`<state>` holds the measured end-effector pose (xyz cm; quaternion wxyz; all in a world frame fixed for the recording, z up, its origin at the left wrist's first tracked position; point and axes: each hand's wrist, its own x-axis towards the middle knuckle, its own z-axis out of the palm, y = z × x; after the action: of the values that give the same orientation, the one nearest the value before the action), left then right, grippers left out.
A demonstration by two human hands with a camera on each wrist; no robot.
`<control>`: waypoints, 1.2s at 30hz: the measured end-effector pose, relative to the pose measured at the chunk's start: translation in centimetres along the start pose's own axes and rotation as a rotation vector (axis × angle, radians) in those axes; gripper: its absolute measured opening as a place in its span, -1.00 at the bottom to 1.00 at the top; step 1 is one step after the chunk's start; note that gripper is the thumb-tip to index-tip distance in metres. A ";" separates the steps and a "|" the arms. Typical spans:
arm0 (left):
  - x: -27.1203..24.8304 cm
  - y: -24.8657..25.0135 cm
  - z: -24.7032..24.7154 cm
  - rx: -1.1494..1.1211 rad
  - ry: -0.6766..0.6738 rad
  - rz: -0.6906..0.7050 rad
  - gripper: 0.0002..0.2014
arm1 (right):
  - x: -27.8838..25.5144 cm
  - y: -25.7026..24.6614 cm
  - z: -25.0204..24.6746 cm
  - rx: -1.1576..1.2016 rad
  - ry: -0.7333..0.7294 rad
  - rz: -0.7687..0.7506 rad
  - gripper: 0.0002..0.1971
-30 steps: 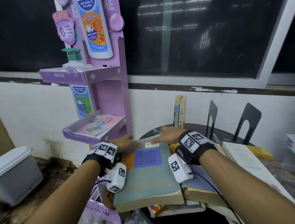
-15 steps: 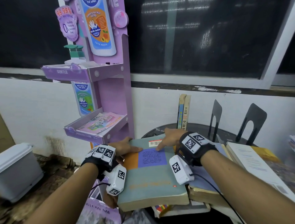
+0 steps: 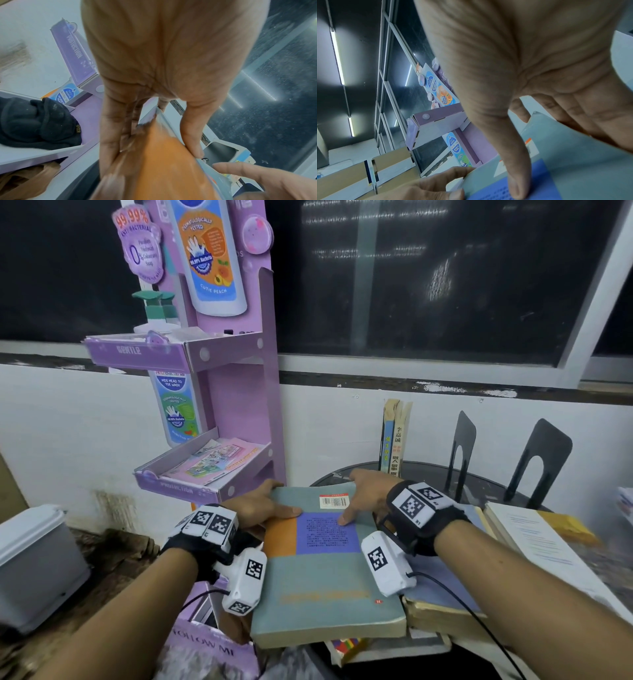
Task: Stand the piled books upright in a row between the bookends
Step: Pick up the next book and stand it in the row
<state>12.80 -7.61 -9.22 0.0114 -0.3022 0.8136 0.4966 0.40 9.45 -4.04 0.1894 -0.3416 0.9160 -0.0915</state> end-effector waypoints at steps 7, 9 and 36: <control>-0.5 1.5 -1.1 -0.117 0.068 0.109 -0.42 | -0.6 -0.3 -1.5 0.081 0.096 -0.023 -0.11; -0.6 2.0 -1.5 -0.151 0.109 0.143 -0.42 | -0.8 -0.3 -2.0 0.133 0.160 -0.047 -0.08; -5.4 6.1 0.0 -0.420 0.571 0.742 -0.42 | -0.5 0.9 -4.2 0.533 0.685 -0.472 -0.06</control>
<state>14.14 -3.09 -2.61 -0.4493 -0.1126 0.7193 0.5177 -1.54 10.60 -0.32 -0.0676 -0.4299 0.7680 -0.4699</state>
